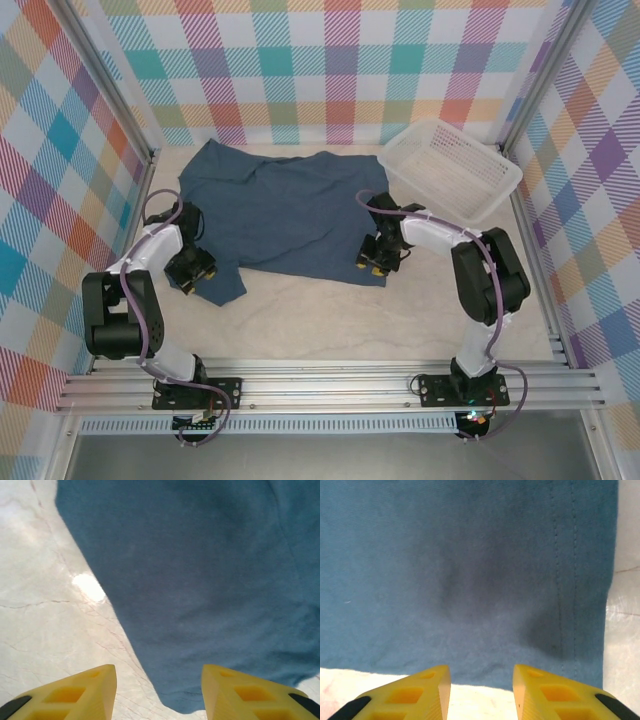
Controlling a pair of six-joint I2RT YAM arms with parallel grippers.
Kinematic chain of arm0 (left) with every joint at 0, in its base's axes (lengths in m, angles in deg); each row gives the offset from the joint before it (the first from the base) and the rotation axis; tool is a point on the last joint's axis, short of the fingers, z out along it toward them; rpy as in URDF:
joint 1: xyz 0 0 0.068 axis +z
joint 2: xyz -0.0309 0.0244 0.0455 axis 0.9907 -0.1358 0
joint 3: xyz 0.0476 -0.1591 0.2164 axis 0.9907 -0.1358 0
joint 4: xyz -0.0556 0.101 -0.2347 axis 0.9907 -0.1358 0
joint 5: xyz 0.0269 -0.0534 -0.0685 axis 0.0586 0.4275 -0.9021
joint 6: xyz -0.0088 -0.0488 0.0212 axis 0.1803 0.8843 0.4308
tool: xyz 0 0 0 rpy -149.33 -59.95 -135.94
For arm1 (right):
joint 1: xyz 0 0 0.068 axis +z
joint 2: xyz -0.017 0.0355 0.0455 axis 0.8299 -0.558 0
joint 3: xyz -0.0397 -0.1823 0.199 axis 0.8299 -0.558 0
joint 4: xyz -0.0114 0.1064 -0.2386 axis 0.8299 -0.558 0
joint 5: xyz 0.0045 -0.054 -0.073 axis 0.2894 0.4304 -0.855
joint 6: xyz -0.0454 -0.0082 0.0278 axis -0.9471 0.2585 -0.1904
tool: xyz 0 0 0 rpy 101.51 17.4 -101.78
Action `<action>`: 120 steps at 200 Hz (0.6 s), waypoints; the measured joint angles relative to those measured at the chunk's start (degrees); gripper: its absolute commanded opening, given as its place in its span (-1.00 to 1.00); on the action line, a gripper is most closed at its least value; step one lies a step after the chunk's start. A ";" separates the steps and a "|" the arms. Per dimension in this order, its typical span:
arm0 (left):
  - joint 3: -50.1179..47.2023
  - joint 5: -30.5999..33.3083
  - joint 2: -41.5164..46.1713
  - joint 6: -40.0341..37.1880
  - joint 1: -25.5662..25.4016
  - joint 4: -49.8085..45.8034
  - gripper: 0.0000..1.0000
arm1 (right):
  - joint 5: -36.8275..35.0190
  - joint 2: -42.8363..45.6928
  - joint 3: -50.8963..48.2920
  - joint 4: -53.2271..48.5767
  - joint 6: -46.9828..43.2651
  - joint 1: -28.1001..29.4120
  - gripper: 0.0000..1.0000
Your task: Fold and stack the t-shirts
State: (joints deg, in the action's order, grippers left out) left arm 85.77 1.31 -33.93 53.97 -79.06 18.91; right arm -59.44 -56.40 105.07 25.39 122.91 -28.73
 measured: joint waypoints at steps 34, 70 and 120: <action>-1.68 0.28 -0.11 0.15 0.00 0.83 -0.12 | -1.46 -1.40 -0.02 -0.66 0.20 0.00 -0.27; -2.80 -1.16 -3.80 1.22 -0.39 3.98 -0.67 | -2.54 -2.60 -0.02 -0.94 0.15 0.00 -0.31; -3.58 0.02 -3.91 2.45 -1.75 5.38 -1.00 | -2.99 -2.97 0.63 -1.57 -0.09 0.00 -0.34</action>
State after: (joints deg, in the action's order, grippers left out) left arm 82.19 1.33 -37.84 56.42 -80.81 24.29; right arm -62.44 -59.37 105.71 23.81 122.82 -28.73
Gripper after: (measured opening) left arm 0.053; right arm 0.335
